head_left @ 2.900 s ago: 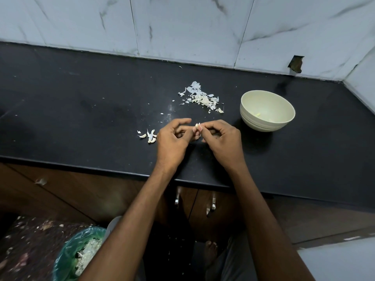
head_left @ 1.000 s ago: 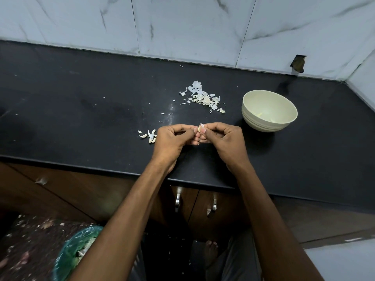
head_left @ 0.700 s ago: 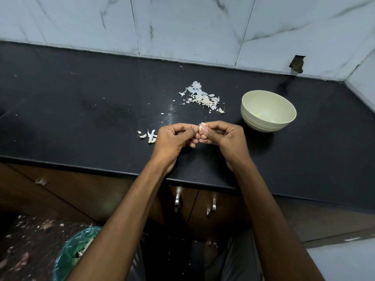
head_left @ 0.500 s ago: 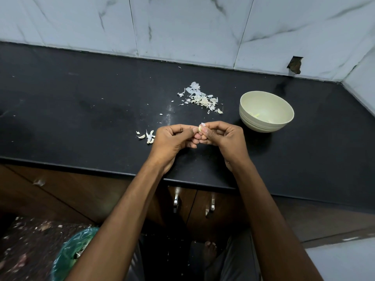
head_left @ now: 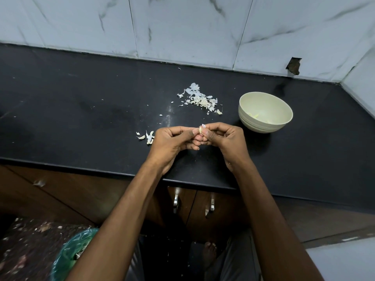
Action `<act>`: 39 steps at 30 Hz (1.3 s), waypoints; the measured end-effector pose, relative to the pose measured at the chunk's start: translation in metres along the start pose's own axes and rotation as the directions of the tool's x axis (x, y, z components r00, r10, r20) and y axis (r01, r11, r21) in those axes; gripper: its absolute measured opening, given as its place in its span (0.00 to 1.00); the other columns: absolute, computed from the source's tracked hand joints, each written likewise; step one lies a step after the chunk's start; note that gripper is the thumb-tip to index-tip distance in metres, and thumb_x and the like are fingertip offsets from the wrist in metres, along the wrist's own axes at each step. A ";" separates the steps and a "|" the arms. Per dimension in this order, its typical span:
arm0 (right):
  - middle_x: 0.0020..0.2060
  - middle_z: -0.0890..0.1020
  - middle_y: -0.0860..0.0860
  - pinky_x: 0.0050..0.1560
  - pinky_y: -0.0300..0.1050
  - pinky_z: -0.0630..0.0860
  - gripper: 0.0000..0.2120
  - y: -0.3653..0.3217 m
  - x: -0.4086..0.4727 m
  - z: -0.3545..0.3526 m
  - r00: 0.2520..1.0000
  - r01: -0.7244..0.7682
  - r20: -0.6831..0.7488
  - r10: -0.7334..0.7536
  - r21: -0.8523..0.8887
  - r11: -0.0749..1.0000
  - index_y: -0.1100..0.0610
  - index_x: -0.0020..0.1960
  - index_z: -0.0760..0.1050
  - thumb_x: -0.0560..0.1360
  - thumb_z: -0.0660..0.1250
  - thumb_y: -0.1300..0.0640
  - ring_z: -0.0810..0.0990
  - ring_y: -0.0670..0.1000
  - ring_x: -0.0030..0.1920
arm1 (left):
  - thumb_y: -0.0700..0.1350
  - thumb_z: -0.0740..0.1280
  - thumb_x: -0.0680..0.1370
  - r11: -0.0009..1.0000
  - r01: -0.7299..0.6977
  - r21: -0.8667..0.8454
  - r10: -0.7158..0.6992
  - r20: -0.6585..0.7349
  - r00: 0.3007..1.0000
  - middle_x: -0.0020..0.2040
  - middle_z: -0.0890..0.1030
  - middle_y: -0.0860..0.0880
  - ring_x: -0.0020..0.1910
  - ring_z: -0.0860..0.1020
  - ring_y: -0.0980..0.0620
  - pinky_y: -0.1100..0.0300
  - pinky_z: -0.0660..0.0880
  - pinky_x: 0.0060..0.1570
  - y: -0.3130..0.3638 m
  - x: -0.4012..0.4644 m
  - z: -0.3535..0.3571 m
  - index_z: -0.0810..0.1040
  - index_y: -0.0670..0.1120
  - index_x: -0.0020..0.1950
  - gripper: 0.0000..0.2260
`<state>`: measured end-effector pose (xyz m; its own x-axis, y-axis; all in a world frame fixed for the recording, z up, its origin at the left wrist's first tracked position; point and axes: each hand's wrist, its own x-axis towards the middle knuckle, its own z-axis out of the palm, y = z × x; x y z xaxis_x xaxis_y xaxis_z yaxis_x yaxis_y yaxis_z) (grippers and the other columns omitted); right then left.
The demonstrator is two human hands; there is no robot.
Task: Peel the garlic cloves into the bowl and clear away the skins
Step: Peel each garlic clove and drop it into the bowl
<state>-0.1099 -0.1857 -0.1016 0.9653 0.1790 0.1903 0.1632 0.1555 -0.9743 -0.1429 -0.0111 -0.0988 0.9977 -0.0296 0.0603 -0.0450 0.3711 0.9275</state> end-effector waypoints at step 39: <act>0.42 0.88 0.60 0.47 0.43 0.85 0.06 0.000 -0.003 0.010 0.998 0.057 -0.005 -0.059 -0.209 0.976 0.67 0.54 0.84 0.78 0.72 0.67 0.87 0.52 0.41 | 0.32 0.69 0.80 0.980 -0.064 0.189 0.099 -0.180 0.979 0.35 0.85 0.45 0.32 0.79 0.54 0.64 0.76 0.32 -0.010 0.007 0.006 0.82 0.32 0.49 0.03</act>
<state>-0.1146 -0.1768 -0.1013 0.9549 0.1646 0.2471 0.2570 -0.0415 -0.9655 -0.1357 -0.0205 -0.1054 0.9810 0.1752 0.0839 -0.1173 0.1897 0.9748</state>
